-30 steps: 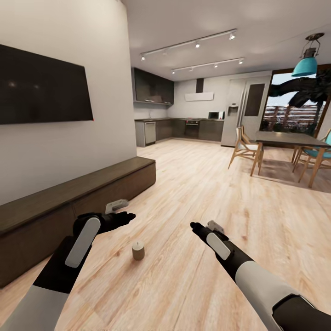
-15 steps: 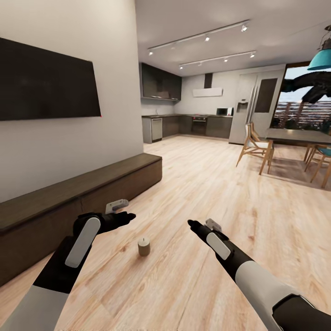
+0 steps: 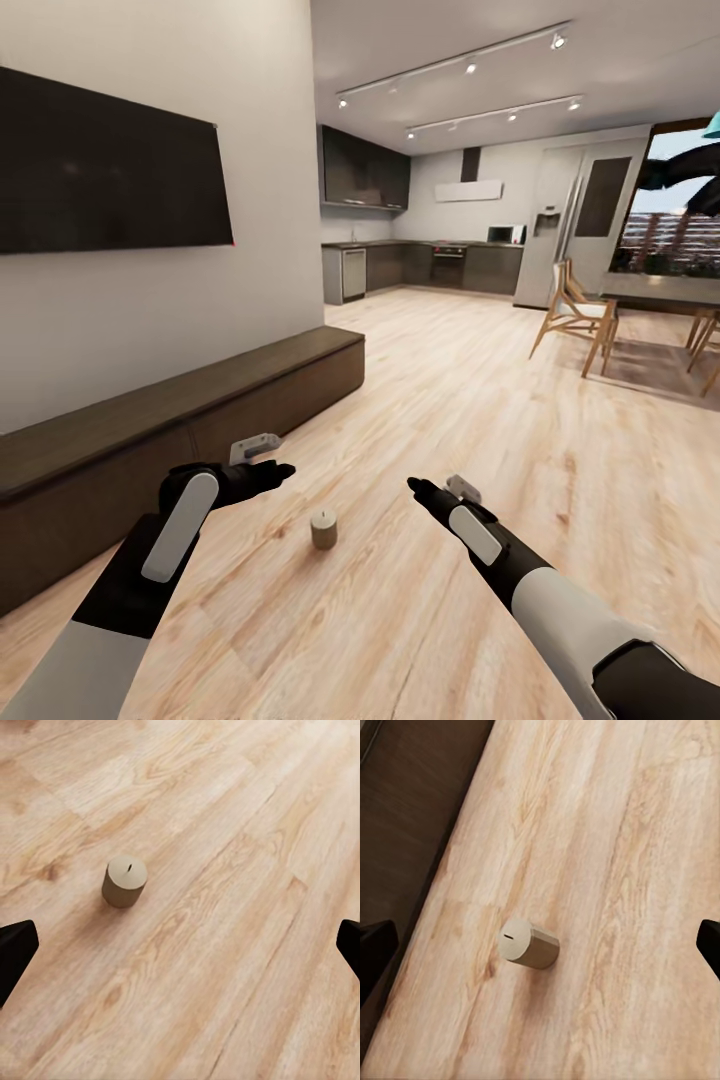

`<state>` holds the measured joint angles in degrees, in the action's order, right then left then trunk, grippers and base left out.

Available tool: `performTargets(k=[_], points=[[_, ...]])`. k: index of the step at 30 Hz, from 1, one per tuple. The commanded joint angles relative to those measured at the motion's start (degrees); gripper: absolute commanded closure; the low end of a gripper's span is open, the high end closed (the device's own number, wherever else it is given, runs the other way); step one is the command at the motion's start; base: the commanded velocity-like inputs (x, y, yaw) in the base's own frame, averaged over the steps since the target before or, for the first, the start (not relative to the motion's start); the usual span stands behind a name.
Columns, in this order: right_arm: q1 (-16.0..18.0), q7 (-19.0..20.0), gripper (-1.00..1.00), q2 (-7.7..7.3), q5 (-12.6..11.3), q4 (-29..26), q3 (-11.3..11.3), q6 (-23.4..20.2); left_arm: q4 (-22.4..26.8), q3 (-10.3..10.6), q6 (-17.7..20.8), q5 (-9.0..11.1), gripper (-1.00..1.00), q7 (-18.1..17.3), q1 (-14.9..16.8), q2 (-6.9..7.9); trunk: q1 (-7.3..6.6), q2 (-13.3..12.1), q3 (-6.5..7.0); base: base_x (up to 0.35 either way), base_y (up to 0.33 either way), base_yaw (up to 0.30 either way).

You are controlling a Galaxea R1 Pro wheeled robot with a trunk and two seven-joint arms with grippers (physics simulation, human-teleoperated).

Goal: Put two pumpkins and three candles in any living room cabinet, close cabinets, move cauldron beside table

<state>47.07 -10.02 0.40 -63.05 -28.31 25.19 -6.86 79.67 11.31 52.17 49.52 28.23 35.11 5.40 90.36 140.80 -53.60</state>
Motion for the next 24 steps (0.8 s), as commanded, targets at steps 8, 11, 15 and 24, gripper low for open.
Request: performTargets(k=[8,11,15,24], points=[[0.04,-0.44,-1.0,-0.05,-0.32,-0.16,0.3,-0.08,0.05,0.12,0.03,0.57,-1.0,0.68,0.05,0.05,0.0,0.03,-0.77,0.23,-0.078,0.102],[0.04,-0.44,-1.0,-0.05,-0.32,-0.17,0.3,-0.08,0.05,0.13,0.04,0.57,-1.0,0.69,0.05,0.05,0.0,0.03,-1.04,0.281,-0.101,0.102],[0.04,-0.44,-1.0,-0.05,-0.32,-0.17,0.3,-0.08,0.05,0.14,0.04,0.57,-1.0,0.66,0.05,0.05,0.0,0.03,-1.4,0.286,-0.087,0.102],[0.04,-0.44,-1.0,-0.05,-0.32,-0.16,0.3,-0.08,0.05,0.13,0.03,0.57,-1.0,0.49,0.05,0.05,0.0,0.03,-1.8,0.087,-0.009,0.036]])
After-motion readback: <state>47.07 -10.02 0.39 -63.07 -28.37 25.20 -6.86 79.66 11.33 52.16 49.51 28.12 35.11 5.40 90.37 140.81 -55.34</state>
